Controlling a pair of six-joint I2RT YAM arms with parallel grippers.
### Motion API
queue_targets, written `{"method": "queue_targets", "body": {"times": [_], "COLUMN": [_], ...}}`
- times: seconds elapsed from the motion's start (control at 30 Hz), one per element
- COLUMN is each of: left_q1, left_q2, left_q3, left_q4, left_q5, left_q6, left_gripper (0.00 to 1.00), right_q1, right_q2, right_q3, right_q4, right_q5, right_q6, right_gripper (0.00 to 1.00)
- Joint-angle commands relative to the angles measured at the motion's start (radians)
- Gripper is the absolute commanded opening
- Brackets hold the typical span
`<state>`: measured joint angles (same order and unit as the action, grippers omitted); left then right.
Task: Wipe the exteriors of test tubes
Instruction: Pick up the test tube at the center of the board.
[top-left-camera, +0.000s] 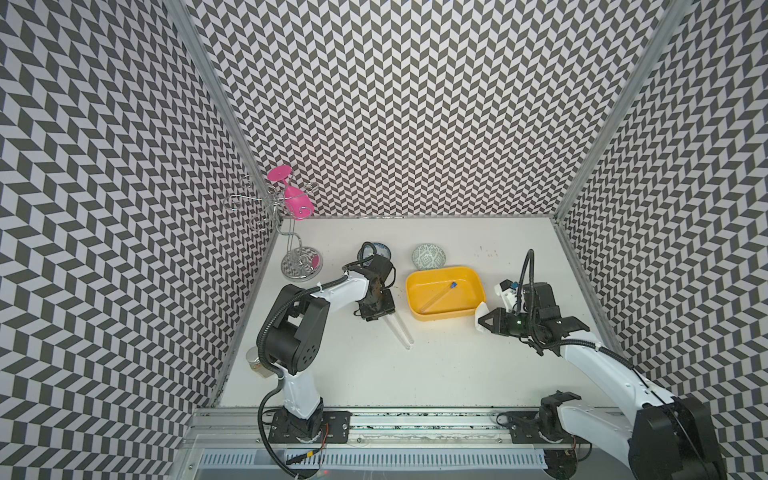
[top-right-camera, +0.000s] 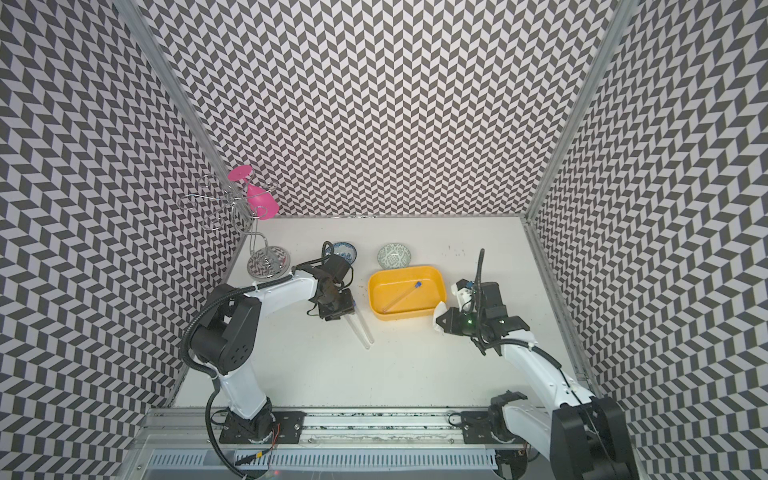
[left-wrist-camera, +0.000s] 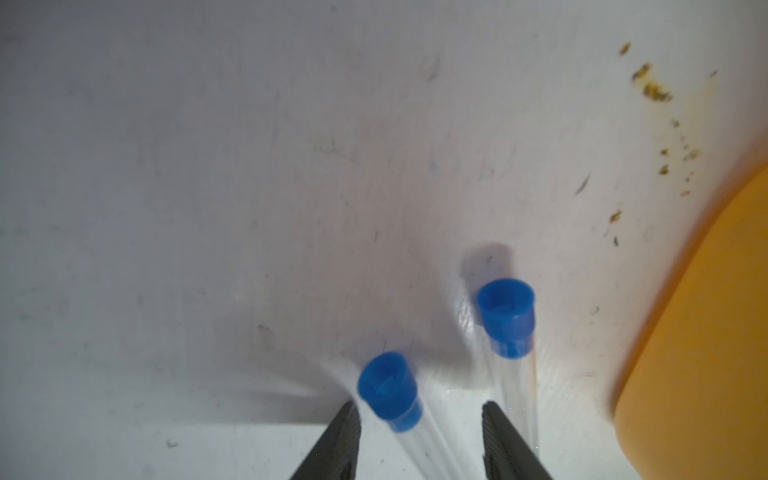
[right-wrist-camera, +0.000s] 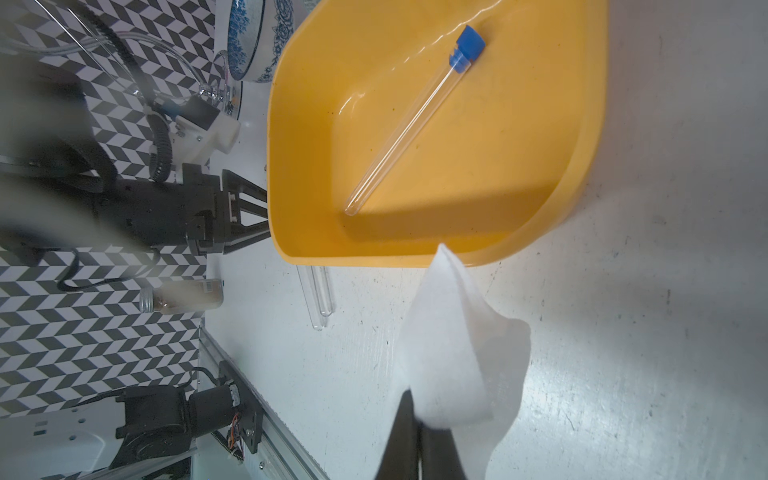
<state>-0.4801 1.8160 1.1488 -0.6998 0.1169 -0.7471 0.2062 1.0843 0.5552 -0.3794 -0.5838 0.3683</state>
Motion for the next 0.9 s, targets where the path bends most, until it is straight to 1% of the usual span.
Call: {"method": "queue_targets", "body": {"times": [0.0,0.13,0.37,0.53,0.63,0.77,0.87], "left_q1": [-0.005,-0.005,-0.002,0.010,0.016,0.016,0.019], "left_q2": [0.024,0.025,-0.025,-0.063,-0.073,-0.079,-0.091], "left_q3": [0.020,0.010,-0.049,-0.127,-0.157,-0.158,-0.159], "left_q4": [0.007,0.002,0.004,0.068,0.101,0.108,0.112], "left_q5": [-0.036,-0.045,-0.063,-0.023,0.004,0.007,0.003], "left_q6": [-0.014,-0.002,0.013,0.017,0.017,0.028,0.038], "left_gripper": [0.47,0.40,0.32,0.27,0.25,0.22,0.20], "right_q1": [0.002,0.001,0.002,0.010,0.023,0.049,0.090], "right_q2": [-0.033,-0.043,-0.049,-0.047,-0.046,-0.046,-0.043], "right_q3": [-0.011,-0.021,-0.028,-0.023,-0.020,-0.015,-0.009], "right_q4": [0.030,0.028,0.033,0.042,0.045,0.050,0.063], "right_q5": [-0.001,-0.002,-0.011,-0.024,-0.025,-0.025,-0.031], "right_q6": [0.002,0.002,0.001,0.002,0.003,0.007,0.009], "right_gripper": [0.00,0.00,0.00,0.00,0.00,0.00,0.00]}}
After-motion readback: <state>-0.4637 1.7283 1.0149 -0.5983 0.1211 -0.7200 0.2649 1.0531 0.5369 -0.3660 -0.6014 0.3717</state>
